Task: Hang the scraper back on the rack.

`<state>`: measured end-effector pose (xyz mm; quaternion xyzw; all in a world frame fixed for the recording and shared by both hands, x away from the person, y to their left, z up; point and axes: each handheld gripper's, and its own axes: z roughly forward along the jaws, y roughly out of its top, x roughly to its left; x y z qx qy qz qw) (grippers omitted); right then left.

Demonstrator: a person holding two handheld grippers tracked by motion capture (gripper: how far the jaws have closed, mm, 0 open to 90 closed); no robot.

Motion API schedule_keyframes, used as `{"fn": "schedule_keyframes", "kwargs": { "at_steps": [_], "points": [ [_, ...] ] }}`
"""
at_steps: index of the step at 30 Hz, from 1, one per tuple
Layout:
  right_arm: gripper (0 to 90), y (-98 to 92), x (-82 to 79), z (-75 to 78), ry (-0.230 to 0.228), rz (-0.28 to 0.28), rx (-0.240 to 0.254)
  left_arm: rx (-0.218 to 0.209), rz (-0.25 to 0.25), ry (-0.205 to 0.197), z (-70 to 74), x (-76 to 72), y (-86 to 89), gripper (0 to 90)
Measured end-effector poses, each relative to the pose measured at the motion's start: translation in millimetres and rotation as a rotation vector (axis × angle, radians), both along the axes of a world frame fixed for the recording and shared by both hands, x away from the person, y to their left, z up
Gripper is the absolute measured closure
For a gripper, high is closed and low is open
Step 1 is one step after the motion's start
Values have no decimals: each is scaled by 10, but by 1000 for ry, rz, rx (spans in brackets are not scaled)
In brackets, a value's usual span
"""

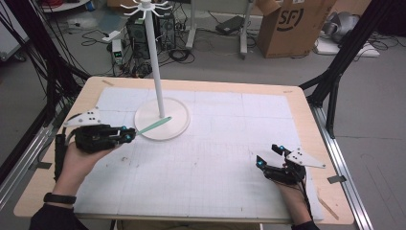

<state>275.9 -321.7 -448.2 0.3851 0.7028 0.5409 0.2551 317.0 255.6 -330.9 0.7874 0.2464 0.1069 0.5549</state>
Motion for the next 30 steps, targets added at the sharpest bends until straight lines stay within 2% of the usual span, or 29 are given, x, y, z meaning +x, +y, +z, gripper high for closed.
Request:
{"fn": "schedule_keyframes", "kwargs": {
  "at_steps": [4, 15, 21, 24, 30],
  "points": [
    [198, 1, 0, 0, 0, 0, 0, -17, 29, -17, 299, 36, 90, 813],
    [198, -1, 3, 0, 1, 2, 0, -87, 33, -80, 996, 156, 318, 814],
    [198, -3, 7, 0, -2, -1, 2, -85, 61, -113, 1326, 194, 420, 815],
    [198, -2, 8, 0, -2, -1, 3, -98, 70, -130, 1468, 196, 470, 815],
    [198, -1, 5, 1, 3, -1, 6, -94, 98, -161, 1735, 203, 543, 815]
  ]
}}
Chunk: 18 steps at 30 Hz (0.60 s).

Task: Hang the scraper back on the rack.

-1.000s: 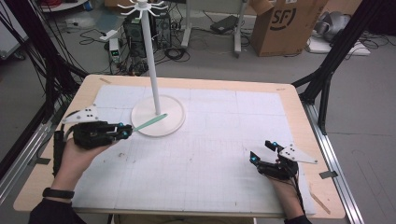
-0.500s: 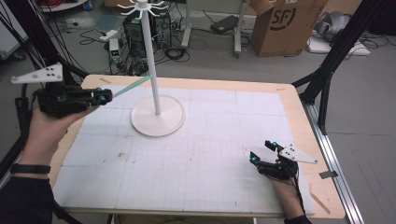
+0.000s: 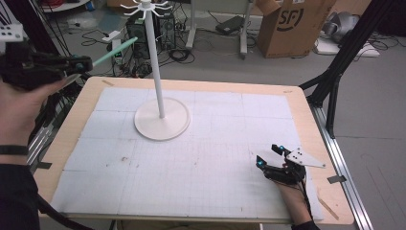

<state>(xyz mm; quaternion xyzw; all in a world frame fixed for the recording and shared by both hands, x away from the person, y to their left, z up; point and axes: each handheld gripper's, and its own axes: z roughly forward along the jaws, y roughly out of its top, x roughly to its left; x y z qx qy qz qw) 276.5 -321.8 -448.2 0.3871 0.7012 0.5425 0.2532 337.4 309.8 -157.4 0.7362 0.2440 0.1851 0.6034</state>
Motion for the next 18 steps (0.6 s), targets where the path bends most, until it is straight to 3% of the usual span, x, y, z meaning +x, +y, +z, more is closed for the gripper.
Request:
{"fn": "schedule_keyframes", "kwargs": {
  "at_steps": [7, 18],
  "points": [
    [198, -2, 3, -1, -2, -1, 2, -7, 25, -23, 215, 16, 38, 816],
    [198, -3, 1, 0, 1, 2, 2, 1, 76, -46, 327, 32, 78, 816]
  ]
}}
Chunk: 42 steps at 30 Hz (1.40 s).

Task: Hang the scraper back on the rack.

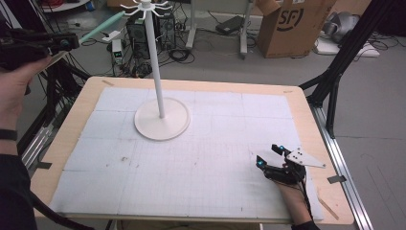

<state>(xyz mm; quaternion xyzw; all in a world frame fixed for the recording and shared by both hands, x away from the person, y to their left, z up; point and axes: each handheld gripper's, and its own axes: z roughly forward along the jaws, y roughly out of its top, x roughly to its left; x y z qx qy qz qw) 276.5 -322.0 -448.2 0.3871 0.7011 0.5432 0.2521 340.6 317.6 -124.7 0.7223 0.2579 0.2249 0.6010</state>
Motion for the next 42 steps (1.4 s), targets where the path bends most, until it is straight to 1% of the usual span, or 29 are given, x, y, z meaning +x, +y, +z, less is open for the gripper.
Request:
{"fn": "schedule_keyframes", "kwargs": {
  "at_steps": [4, 5, 6, 8, 21, 27, 29, 34, 37, 42],
  "points": [
    [198, 2, -2, 0, 2, 0, 1, 10, 13, 11, -13, 26, 4, 816],
    [198, 1, 0, 0, -1, -1, -1, 12, 8, 12, -15, 34, 7, 816],
    [198, 1, 0, 0, 0, 0, 0, 12, 13, 9, -15, 36, 4, 816],
    [198, 1, 0, 0, 0, 0, 0, 7, 5, 5, -16, 44, -5, 815],
    [198, 1, -1, 0, 0, 0, 1, 27, 18, 2, -12, 77, -66, 815],
    [198, 2, -2, 0, 1, 0, 1, 11, 26, -15, -8, 60, -14, 815],
    [198, 1, -1, 1, 0, 0, 0, 6, 31, -13, -8, 57, 1, 815],
    [198, 1, 2, -1, -4, -2, -1, 12, 43, -7, -34, 76, 9, 815],
    [198, 1, 1, 0, -3, -2, 0, 7, 44, -9, -51, 93, -3, 815],
    [198, 0, 2, -1, -3, -2, 2, 16, 41, -7, -71, 117, -34, 815]
  ]
}}
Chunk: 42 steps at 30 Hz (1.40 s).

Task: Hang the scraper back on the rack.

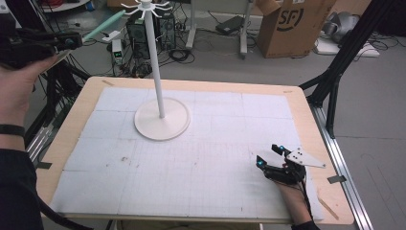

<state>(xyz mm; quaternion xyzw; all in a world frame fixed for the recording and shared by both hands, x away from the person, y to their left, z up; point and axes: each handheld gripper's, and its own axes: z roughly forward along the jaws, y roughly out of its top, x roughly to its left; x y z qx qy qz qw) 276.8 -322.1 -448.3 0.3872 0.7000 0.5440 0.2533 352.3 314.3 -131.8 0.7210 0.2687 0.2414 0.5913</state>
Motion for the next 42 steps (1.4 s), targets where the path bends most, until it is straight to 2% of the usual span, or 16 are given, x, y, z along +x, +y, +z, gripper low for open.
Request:
{"fn": "schedule_keyframes", "kwargs": {
  "at_steps": [9, 14, 18, 22, 32, 35, 37, 39, 40, 42],
  "points": [
    [198, 1, 0, 0, -1, 0, -2, 23, -23, 3, -37, 26, -98, 814],
    [198, 1, -1, 0, 0, 0, -1, 49, 1, -2, -46, 27, -129, 812],
    [198, 3, -1, 0, 0, -1, -2, 56, 29, 11, -55, 38, -124, 813],
    [198, 1, -1, 0, 0, -1, -1, 64, 16, 9, -57, 42, -133, 813],
    [198, 1, 0, 0, -1, 0, -2, 92, 25, 26, -86, 85, -194, 811],
    [198, 2, -1, 0, 0, -1, -2, 85, 19, 34, -102, 91, -206, 807],
    [198, 2, -1, 0, 0, -1, -2, 64, 19, 19, -131, 76, -202, 768],
    [198, 2, -1, 0, -1, -1, -3, 50, 22, 30, -168, 68, -185, 621],
    [198, 4, -3, 0, 1, 0, -2, 53, 18, 36, -193, 61, -175, 607],
    [198, 3, -4, 0, 1, 2, -4, 49, 8, 39, -257, 30, -154, 516]
  ]
}}
